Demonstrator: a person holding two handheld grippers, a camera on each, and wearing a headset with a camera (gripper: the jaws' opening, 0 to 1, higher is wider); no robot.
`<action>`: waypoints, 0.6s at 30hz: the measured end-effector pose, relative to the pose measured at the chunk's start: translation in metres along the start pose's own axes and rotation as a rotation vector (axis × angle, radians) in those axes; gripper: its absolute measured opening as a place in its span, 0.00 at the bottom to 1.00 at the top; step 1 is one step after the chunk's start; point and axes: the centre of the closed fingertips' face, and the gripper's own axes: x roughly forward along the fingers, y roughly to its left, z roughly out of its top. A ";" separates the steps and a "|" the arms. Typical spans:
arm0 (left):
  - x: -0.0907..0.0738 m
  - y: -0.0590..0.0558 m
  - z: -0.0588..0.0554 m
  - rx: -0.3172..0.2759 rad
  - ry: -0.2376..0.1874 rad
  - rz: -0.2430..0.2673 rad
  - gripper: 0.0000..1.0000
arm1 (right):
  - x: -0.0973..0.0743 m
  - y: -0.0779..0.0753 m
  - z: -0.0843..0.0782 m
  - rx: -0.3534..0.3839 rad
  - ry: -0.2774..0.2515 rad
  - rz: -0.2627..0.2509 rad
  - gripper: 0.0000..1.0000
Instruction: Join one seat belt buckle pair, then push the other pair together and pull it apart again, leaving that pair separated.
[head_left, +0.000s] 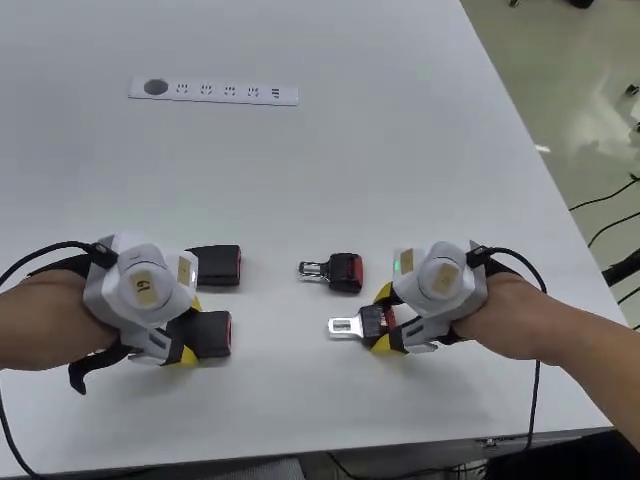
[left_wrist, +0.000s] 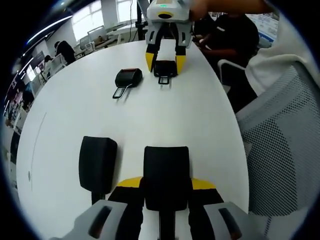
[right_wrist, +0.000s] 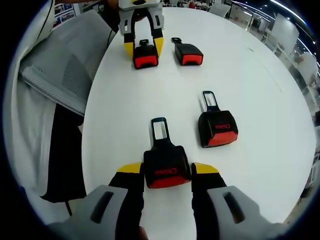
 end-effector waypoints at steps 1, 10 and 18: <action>0.000 0.000 0.000 0.001 0.000 -0.001 0.35 | 0.000 0.000 0.000 -0.002 -0.005 0.003 0.35; 0.002 0.001 -0.002 0.029 0.015 -0.011 0.35 | 0.000 0.001 -0.001 -0.016 -0.026 0.008 0.35; 0.001 -0.004 0.002 0.016 0.016 -0.004 0.35 | 0.001 0.002 -0.002 -0.035 -0.010 0.020 0.36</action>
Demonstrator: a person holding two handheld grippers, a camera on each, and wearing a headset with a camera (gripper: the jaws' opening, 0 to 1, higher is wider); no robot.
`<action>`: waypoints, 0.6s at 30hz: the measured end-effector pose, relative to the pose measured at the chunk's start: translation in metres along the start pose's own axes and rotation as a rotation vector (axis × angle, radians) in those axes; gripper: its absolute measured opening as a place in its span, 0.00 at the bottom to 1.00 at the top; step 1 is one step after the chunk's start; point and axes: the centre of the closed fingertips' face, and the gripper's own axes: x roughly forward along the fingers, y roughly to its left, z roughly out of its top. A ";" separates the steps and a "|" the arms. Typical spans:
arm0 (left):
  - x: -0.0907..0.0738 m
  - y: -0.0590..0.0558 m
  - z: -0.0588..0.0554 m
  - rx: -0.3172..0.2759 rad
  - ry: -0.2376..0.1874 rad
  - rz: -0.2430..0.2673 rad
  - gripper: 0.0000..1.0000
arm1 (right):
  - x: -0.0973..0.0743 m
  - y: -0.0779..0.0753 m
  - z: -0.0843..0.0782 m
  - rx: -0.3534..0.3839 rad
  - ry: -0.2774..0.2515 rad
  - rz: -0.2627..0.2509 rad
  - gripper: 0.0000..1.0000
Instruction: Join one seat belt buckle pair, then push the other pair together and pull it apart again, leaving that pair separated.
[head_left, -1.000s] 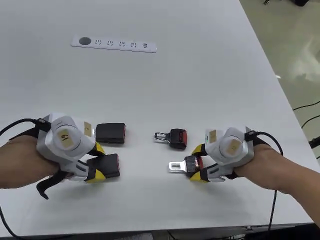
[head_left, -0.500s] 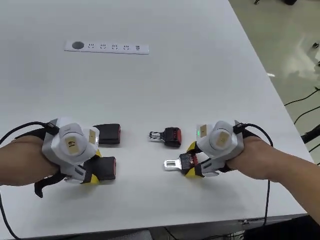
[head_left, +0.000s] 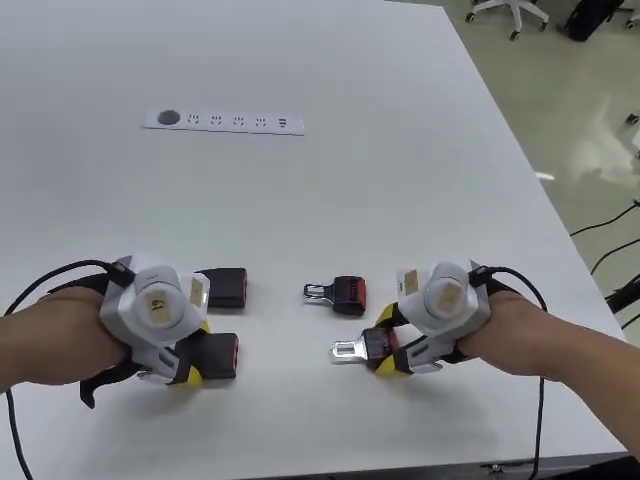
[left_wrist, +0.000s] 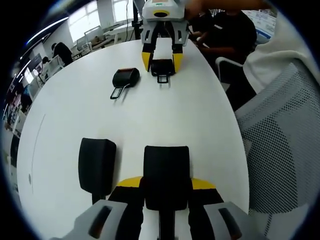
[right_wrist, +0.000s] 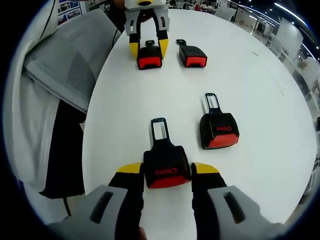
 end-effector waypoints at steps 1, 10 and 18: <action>0.000 0.000 0.000 0.000 0.000 -0.001 0.35 | 0.000 0.000 0.000 -0.001 0.004 0.001 0.36; 0.002 0.001 -0.002 -0.003 0.000 -0.001 0.35 | 0.000 0.002 -0.001 -0.011 0.027 0.007 0.37; 0.002 0.002 -0.003 -0.006 0.002 -0.002 0.35 | -0.004 0.002 0.002 -0.011 0.027 0.002 0.34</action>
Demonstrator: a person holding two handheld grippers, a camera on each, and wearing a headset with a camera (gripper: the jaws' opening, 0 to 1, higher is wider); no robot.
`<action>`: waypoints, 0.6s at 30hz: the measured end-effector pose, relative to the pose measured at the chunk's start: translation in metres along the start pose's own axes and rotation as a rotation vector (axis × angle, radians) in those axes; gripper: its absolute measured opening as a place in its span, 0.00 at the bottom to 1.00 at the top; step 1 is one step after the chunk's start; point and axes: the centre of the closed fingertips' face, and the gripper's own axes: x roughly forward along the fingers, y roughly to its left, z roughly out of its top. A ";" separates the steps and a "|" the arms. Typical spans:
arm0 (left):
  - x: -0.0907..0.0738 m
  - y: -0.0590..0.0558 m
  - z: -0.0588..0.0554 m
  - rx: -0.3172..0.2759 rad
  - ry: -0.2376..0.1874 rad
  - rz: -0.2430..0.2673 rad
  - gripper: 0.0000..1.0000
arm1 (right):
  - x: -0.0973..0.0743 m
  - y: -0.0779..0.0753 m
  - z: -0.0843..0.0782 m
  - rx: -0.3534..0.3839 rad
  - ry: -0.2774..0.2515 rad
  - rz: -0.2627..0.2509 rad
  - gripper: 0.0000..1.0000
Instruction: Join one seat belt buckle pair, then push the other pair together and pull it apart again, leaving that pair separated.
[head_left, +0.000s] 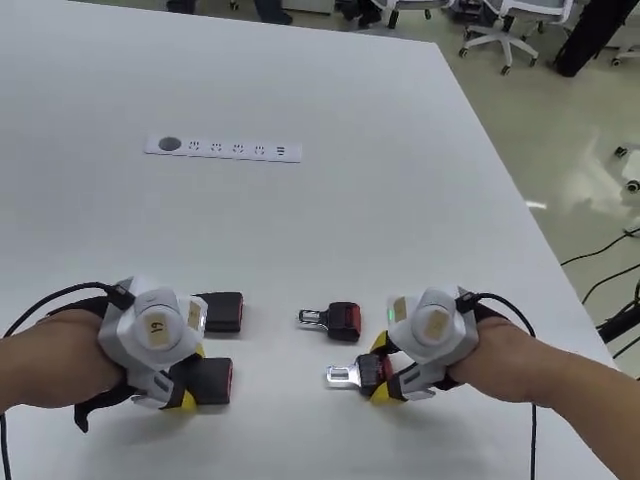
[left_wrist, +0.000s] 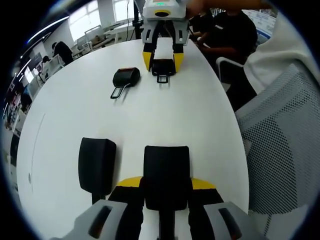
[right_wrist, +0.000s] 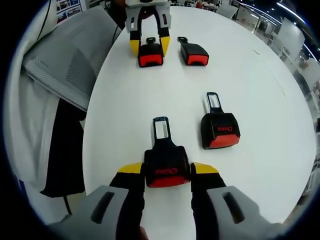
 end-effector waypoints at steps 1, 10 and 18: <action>0.000 0.000 0.000 -0.001 0.000 0.000 0.35 | -0.001 0.000 0.000 0.001 0.002 -0.001 0.34; -0.002 -0.002 0.002 -0.007 -0.003 0.003 0.35 | 0.003 -0.004 0.004 0.024 -0.009 -0.052 0.34; -0.002 0.000 0.001 -0.002 -0.006 0.000 0.35 | 0.011 0.006 0.020 0.055 -0.052 -0.050 0.34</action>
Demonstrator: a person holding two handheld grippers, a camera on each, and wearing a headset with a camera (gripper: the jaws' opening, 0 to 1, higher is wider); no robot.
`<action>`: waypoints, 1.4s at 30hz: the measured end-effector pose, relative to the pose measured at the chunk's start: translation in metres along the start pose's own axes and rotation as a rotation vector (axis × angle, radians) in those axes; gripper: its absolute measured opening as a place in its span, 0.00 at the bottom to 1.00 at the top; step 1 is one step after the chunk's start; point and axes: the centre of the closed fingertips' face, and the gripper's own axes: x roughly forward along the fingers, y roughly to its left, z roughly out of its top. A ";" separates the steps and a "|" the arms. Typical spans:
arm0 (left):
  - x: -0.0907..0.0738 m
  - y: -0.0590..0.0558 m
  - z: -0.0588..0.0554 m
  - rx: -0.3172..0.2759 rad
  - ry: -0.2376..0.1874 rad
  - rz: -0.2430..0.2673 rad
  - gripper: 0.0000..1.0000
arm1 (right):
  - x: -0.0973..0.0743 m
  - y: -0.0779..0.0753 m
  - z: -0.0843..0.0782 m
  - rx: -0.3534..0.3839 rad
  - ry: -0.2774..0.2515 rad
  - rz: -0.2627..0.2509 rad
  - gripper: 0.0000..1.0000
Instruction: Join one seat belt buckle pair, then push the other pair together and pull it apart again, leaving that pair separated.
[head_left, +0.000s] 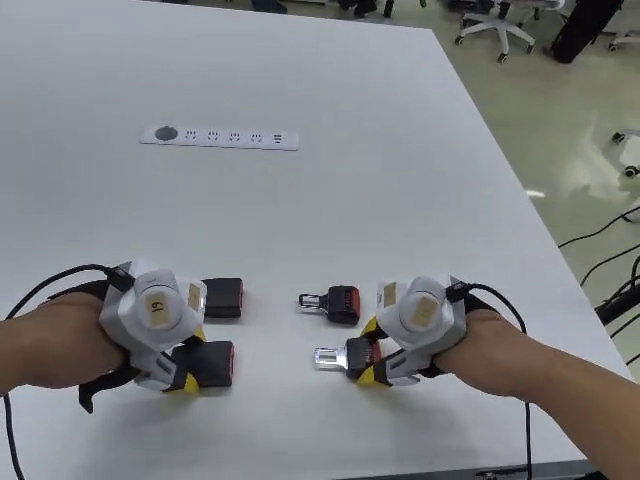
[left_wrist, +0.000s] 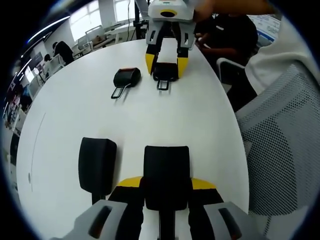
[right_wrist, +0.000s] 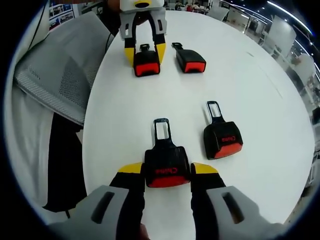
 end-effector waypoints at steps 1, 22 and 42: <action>0.000 0.001 -0.001 0.000 0.001 0.000 0.35 | 0.001 0.001 0.002 0.000 -0.005 0.000 0.34; 0.002 0.003 -0.004 -0.005 -0.002 0.000 0.34 | 0.038 0.016 0.074 -0.026 -0.109 0.008 0.34; 0.003 0.002 -0.002 -0.003 -0.007 0.001 0.34 | 0.047 0.021 0.088 -0.063 -0.086 -0.005 0.33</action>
